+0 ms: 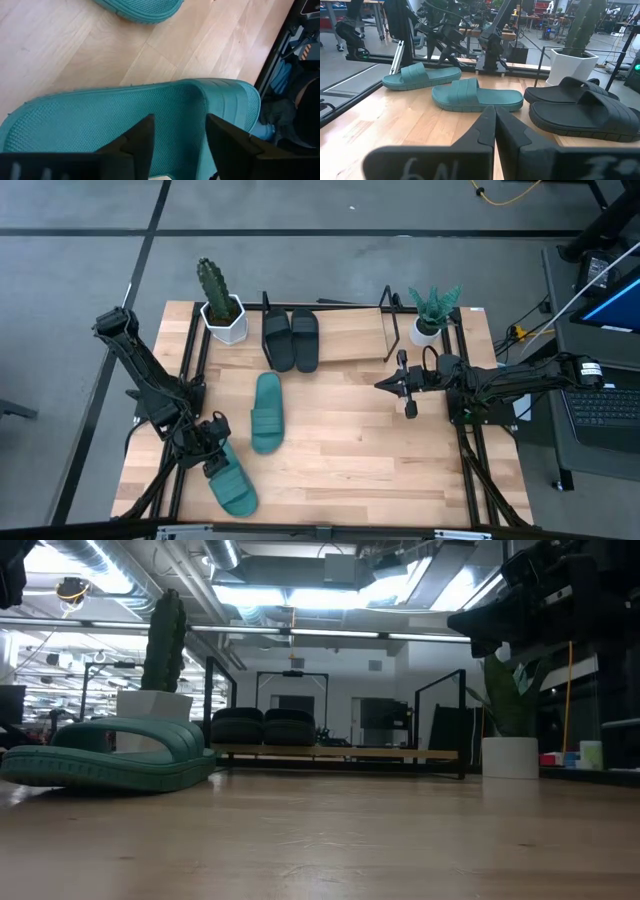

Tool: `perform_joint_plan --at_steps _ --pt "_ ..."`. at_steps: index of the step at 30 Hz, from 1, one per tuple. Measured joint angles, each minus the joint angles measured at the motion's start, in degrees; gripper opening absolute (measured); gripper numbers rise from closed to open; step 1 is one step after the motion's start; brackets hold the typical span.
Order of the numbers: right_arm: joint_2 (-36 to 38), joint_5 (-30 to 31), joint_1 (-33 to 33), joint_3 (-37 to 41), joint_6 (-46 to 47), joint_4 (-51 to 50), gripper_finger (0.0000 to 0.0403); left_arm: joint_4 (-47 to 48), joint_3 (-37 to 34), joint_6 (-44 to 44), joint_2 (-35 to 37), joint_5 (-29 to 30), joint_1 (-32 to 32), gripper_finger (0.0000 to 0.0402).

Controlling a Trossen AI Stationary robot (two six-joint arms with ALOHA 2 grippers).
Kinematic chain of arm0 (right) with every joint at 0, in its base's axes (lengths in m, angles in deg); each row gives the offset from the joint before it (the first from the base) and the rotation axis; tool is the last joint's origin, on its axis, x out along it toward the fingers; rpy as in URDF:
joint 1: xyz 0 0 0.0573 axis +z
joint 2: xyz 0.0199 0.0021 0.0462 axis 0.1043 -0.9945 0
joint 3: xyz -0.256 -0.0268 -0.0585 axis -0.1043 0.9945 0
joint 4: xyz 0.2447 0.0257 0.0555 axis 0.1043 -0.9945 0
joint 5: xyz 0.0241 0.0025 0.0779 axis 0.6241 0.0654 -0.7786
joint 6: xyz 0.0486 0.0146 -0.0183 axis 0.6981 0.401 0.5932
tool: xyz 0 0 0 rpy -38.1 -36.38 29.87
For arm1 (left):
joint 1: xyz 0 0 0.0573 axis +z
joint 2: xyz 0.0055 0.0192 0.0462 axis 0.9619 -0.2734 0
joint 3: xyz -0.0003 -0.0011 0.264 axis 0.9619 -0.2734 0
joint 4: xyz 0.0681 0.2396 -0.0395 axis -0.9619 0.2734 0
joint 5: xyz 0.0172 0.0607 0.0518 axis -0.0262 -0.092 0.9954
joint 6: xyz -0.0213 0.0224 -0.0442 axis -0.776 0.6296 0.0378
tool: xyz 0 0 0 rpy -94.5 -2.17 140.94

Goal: Pick and place slides into the shelf
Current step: Put the left green slide on the shelf

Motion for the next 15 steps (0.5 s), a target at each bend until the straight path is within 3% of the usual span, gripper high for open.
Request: perform_joint_plan --at_steps 5,15 --pt "0.00 0.00 0.00 0.00 0.00 -0.01 0.0012 -0.17 0.00 0.00 0.00 -0.12 -0.04 0.0186" --pt "0.00 0.00 0.01 0.00 0.02 -0.02 0.0012 -0.69 0.00 0.02 -0.02 -0.04 -0.04 0.0184"
